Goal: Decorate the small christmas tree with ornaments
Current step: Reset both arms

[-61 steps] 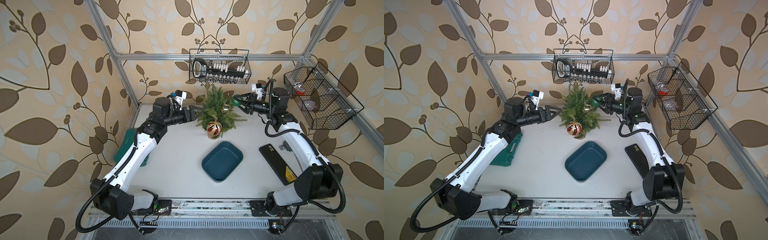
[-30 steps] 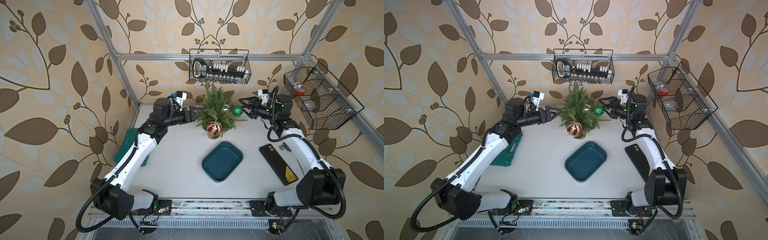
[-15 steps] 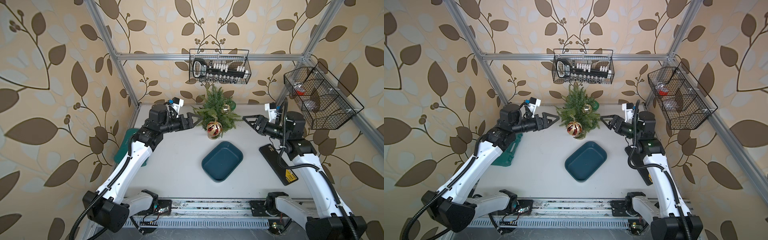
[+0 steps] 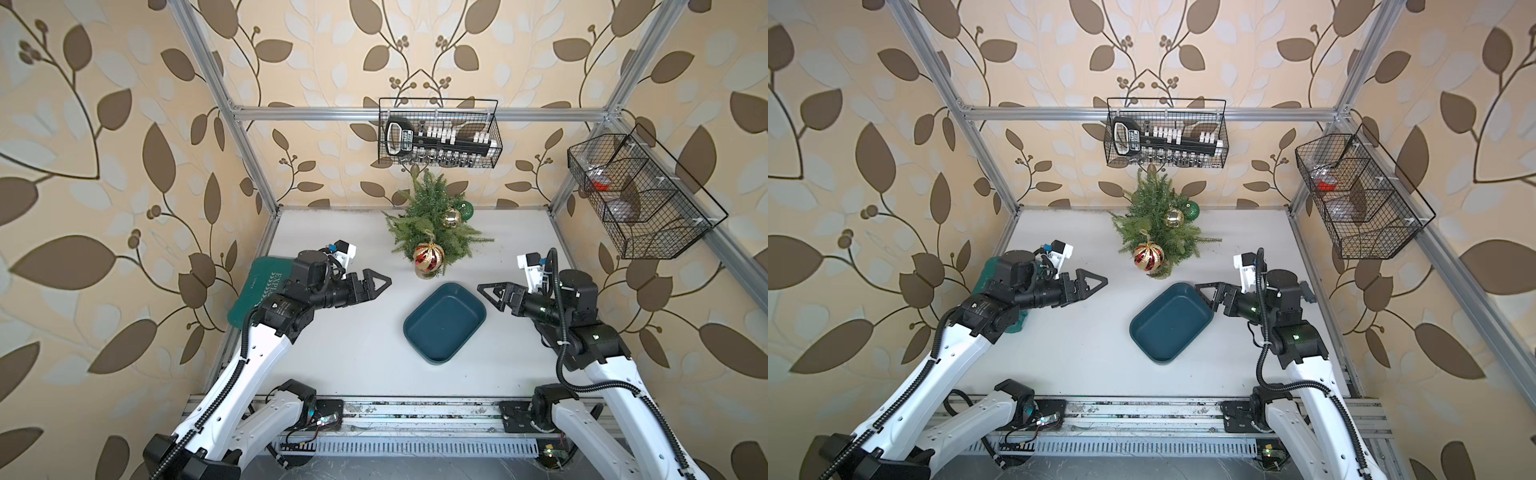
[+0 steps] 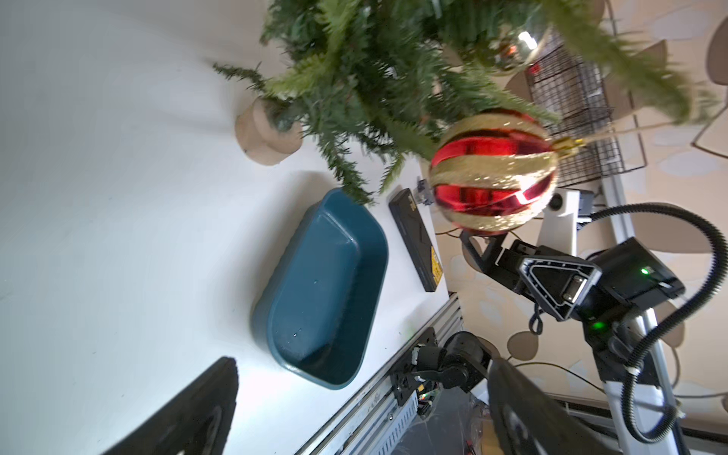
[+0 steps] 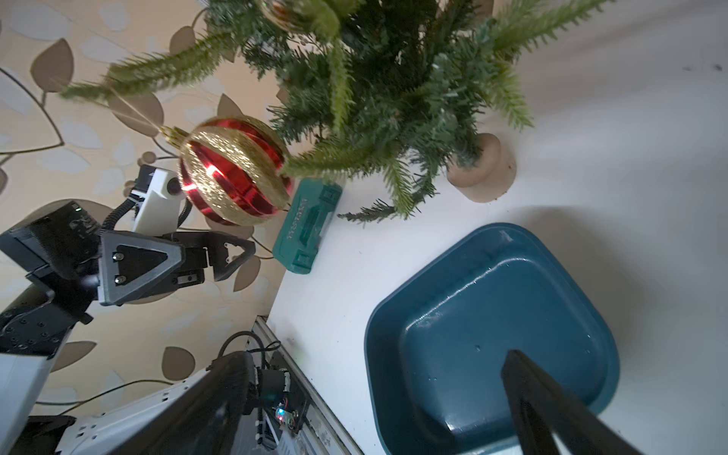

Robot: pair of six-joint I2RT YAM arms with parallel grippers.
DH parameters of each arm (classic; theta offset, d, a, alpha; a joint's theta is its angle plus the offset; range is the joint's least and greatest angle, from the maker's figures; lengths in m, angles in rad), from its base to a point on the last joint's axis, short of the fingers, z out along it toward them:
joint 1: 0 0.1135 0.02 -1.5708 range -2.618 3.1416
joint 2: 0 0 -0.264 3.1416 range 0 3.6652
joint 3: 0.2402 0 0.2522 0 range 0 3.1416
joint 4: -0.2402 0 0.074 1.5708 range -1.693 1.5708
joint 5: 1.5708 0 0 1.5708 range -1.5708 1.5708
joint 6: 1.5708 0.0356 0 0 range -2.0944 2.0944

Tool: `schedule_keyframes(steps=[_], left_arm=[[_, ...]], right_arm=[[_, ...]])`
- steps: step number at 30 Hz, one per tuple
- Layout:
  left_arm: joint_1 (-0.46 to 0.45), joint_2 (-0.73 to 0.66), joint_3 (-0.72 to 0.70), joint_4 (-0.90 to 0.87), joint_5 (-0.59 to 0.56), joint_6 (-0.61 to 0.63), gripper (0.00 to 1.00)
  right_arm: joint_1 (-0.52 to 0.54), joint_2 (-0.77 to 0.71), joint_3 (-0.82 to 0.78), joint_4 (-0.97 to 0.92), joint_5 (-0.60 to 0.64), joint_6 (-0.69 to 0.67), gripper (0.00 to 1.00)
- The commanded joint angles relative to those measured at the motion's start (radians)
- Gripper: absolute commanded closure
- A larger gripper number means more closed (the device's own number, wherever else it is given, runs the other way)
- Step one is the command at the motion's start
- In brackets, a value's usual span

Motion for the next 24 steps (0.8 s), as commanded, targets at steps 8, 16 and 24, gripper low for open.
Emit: schedule_keyframes(steps=[8, 16, 24], left_arm=[[0.005, -0.07, -0.133, -0.089, -0.195, -0.031, 0.01], [0.007, 0.1, -0.058, -0.114, -0.657, -0.024, 0.01], [0.078, 0.244, 0.012, 0.146, -1.064, 0.262, 0.01]], right_arm=[[0.003, -0.079, -0.175, -0.021, 0.181, 0.042, 0.0], [0.002, 0.106, -0.141, 0.082, 0.653, 0.075, 0.0], [-0.002, 0.273, -0.172, 0.513, 1.281, -0.217, 0.0]])
